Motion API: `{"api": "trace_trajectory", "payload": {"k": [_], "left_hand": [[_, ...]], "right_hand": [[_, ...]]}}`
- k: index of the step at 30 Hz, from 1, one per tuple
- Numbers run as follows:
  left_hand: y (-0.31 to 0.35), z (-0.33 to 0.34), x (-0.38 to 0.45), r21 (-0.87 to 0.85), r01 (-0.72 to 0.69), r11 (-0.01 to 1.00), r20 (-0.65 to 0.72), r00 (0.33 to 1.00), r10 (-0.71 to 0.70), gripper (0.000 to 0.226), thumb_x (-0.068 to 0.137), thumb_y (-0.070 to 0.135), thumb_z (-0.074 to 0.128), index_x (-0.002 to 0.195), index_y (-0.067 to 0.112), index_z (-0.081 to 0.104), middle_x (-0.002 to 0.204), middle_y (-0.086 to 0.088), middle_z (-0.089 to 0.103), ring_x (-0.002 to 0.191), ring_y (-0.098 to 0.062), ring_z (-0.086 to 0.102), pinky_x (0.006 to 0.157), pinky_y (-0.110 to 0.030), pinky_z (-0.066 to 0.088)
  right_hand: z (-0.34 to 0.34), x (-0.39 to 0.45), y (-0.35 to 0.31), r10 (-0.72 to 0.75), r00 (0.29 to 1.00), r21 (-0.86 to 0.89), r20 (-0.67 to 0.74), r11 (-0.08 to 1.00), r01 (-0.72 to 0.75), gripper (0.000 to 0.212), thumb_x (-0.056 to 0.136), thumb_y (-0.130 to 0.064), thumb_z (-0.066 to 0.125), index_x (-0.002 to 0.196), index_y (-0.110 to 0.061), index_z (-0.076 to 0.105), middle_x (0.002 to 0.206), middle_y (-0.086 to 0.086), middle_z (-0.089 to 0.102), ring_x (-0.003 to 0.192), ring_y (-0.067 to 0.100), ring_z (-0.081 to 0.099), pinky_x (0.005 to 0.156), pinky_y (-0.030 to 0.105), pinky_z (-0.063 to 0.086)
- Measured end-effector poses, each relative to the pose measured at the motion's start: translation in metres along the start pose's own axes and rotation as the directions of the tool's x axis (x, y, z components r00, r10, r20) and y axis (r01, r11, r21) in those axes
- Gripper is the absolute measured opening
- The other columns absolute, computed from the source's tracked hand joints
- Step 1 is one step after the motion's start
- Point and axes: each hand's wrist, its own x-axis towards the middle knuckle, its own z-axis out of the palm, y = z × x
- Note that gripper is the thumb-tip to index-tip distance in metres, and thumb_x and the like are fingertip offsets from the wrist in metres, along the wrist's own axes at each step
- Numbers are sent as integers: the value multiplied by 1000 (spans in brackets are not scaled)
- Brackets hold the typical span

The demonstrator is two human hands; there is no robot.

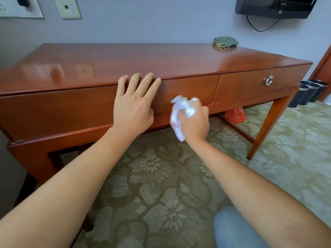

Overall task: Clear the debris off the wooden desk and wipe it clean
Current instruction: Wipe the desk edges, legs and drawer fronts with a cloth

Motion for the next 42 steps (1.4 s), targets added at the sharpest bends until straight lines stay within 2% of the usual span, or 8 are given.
{"api": "trace_trajectory", "payload": {"k": [3,7,9,14,20,26,31,42], "left_hand": [[3,2,-3,25,0,1000,16,1000,0,76,81,22,51,156,17,40,159,-8,42,141,-39,40,120,-57,21],[8,11,-3,86,28,996,6,1000,-29,79,88,42,57,159,19,34,159,-12,40,141,-41,39,120,-61,17],[11,10,0,124,31,992,32,999,-35,87,88,51,61,162,21,27,158,-15,37,141,-42,37,119,-63,17],[26,6,8,150,97,984,62,992,-107,99,84,57,70,163,24,21,152,-20,38,138,-45,36,115,-69,17],[46,5,18,239,164,957,128,972,-199,109,80,65,72,165,31,12,149,-26,35,137,-49,33,114,-77,13],[71,8,31,346,272,898,143,931,-337,116,74,71,76,164,31,15,144,-30,35,135,-53,33,112,-80,12],[86,9,43,376,365,852,137,887,-440,119,68,68,83,161,30,20,141,-32,35,134,-55,33,113,-79,13],[119,3,64,408,399,821,94,876,-473,93,82,63,68,151,8,37,137,-33,41,136,-52,36,119,-65,20]], "right_hand": [[-1,12,2,261,955,87,-141,964,-251,29,90,-48,52,115,-35,53,120,1,49,103,34,59,89,48,53],[6,-16,7,-323,944,-39,64,944,326,32,90,-38,59,122,-39,61,122,0,50,111,28,52,81,45,53],[-8,7,25,-393,911,-84,126,911,405,37,85,-45,62,122,-43,60,123,-2,51,112,27,54,82,43,51],[-40,70,70,224,969,13,-105,975,-224,30,91,-48,51,119,-35,55,127,4,49,115,36,56,91,46,50],[-29,65,96,-434,889,-148,144,879,453,39,84,-50,77,120,-42,63,115,-4,49,105,25,53,64,37,47],[-40,93,98,-539,828,-81,155,828,555,39,83,-41,43,107,-28,70,110,1,55,96,28,56,58,31,38],[-71,144,119,-392,909,55,-140,914,403,39,76,-23,81,112,-33,72,127,1,58,111,28,55,63,32,38],[-62,169,122,-493,832,19,-255,858,514,37,82,-7,67,110,-30,75,109,8,63,93,30,57,53,31,40]]}}
